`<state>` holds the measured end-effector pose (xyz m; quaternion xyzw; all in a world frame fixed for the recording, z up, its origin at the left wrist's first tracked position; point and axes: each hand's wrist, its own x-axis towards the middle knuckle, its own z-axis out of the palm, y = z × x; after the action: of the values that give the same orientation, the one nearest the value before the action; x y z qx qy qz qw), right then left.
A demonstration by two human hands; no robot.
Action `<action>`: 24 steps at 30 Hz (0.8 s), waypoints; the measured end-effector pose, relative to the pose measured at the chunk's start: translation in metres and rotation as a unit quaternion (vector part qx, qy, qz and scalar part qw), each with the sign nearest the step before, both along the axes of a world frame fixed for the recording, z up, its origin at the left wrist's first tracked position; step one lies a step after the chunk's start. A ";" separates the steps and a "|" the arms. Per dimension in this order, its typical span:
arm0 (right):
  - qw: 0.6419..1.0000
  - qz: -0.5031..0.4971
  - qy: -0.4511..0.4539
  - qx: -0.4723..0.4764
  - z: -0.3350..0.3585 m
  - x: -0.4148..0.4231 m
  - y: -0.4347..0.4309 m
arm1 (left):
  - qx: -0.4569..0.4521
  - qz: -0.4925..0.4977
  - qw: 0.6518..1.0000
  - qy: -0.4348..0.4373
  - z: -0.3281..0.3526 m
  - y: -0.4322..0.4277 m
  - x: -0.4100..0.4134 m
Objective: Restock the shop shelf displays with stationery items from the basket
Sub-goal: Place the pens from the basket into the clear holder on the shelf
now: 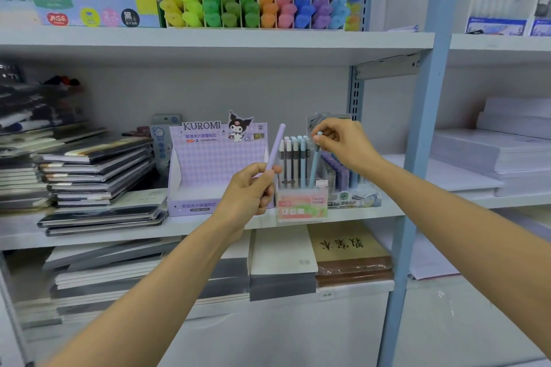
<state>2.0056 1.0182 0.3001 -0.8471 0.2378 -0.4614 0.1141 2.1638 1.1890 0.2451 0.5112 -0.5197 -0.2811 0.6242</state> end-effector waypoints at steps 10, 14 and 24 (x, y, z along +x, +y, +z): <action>0.997 -0.068 -0.003 -0.032 -0.018 0.012 -0.002 | 0.004 -0.010 1.000 0.006 -0.005 -0.005 0.004; 0.997 -0.080 0.006 0.005 -0.021 0.010 -0.002 | 0.007 -0.008 1.000 0.003 -0.006 -0.005 0.005; 0.953 0.232 -0.089 0.176 0.009 0.006 0.043 | 0.002 -0.013 0.999 -0.053 0.001 0.001 -0.002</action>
<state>2.0115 1.0617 0.3093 -0.8008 0.1009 -0.4469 0.3858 2.1622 1.1900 0.2460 0.5200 -0.5578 -0.2628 0.5911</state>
